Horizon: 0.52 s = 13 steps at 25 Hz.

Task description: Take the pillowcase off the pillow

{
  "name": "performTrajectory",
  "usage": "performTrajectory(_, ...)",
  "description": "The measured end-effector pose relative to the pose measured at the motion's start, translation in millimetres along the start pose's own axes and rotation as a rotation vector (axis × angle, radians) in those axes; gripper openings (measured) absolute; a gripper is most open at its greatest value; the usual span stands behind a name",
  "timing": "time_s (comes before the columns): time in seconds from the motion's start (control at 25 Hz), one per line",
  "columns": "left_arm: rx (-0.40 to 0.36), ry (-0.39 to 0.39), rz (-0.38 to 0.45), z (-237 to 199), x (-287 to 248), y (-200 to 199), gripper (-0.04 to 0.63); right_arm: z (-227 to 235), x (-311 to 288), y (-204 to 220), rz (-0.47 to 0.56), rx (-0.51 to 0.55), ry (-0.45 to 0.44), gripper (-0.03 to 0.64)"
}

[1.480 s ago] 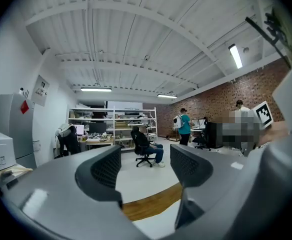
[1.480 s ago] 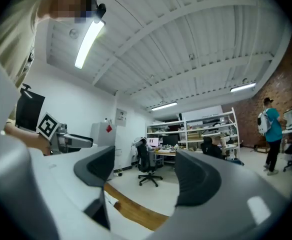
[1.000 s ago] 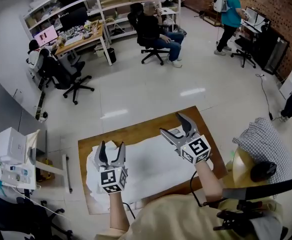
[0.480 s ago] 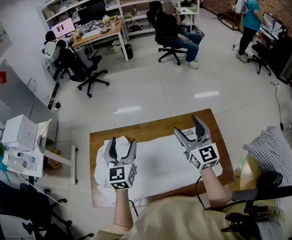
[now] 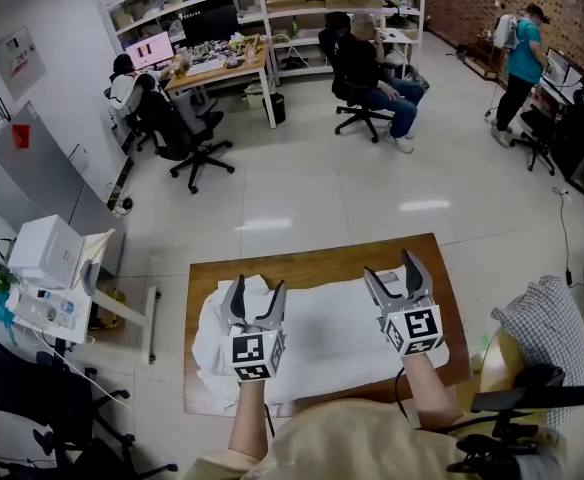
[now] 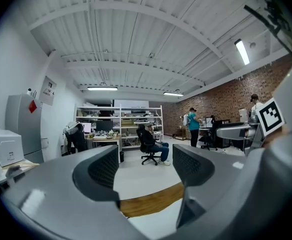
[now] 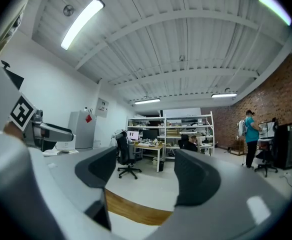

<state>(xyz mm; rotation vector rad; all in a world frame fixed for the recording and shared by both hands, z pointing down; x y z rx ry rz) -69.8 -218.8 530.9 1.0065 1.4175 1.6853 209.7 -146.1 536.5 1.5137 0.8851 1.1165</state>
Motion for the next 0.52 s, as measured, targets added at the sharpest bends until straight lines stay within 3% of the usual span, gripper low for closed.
performTrajectory(0.28, 0.039, 0.015, 0.021, -4, 4, 4, 0.319, -8, -1, 15, -0.011, -0.020, -0.007, 0.351)
performTrajectory(0.52, 0.030, 0.017, 0.030, 0, 17, 20, 0.319, -16, 13, 29, -0.018, -0.018, -0.017, 0.350)
Point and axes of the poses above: the fingertips, and each gripper's own axes: x backward along the fingers, z to its right, y out of its underside, the point moved 7 cm from there along x, backward along the fingers, and after that the axes turned 10 degrees about -y, right-handed, at the moved point
